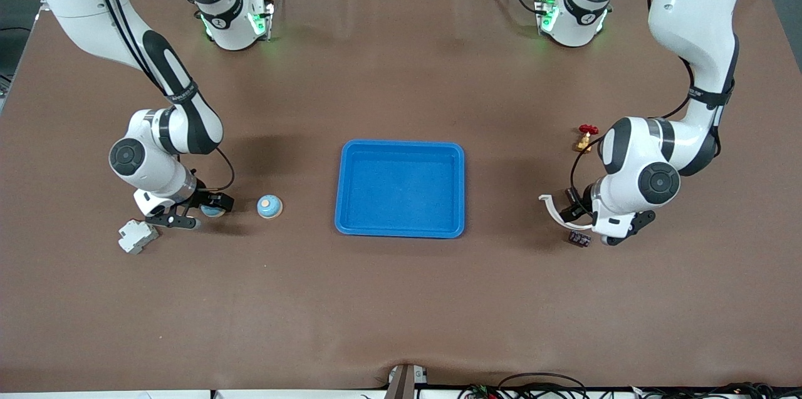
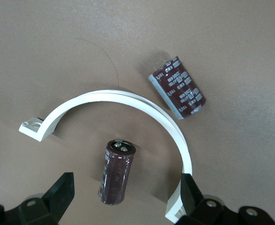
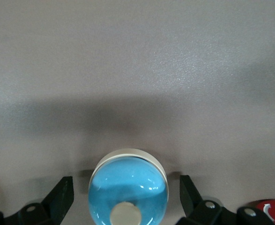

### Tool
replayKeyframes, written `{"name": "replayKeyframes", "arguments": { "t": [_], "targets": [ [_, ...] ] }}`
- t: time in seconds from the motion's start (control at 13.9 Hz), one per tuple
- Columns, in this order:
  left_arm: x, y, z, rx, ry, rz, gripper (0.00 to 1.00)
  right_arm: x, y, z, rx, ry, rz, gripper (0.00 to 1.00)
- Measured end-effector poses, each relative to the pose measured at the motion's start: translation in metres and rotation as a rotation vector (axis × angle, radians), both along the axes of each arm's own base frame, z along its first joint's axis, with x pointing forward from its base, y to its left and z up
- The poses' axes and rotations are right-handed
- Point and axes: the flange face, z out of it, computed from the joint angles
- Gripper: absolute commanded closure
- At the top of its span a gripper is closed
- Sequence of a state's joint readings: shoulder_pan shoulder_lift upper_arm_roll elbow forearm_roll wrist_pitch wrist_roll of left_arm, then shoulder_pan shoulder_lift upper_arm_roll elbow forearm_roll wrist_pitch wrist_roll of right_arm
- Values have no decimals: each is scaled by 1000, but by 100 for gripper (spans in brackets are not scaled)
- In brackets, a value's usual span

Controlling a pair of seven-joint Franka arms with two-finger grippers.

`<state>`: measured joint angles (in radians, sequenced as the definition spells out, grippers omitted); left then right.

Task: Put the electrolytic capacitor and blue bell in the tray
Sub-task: 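Grasp the blue bell with the right gripper while the left gripper grasps the capacitor, then carry the bell into the tray while the left gripper carries the capacitor over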

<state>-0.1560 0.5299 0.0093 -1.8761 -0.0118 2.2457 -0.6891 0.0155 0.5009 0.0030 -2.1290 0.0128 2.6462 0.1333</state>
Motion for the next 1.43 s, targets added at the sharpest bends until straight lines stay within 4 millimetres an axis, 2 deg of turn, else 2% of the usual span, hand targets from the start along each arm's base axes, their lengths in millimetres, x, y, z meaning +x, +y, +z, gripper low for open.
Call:
{"name": "replayKeyframes", "arguments": {
  "t": [0.07,0.14,0.22,0.72,0.93,1.22,1.43],
  "targets": [
    [-1,1,-1,0,2,1,0,0,0,0,0,0,0,0],
    [-1,3,-1,1,3,3,0,0,0,0,0,-1,0,60],
    [-1,5,-2,1,5,6,0,1,0,1,0,-2,0,100],
    [-13,8,-16,5,36,7,0,10,6,9,2,-16,8,100],
    [-17,7,-22,6,46,6,0,18,19,30,4,59,3,100],
    [-18,6,-36,4,32,4,0,19,74,85,0,113,-64,100],
    [-19,6,-45,5,34,3,0,7,134,96,-1,109,-143,100]
  ]
}}
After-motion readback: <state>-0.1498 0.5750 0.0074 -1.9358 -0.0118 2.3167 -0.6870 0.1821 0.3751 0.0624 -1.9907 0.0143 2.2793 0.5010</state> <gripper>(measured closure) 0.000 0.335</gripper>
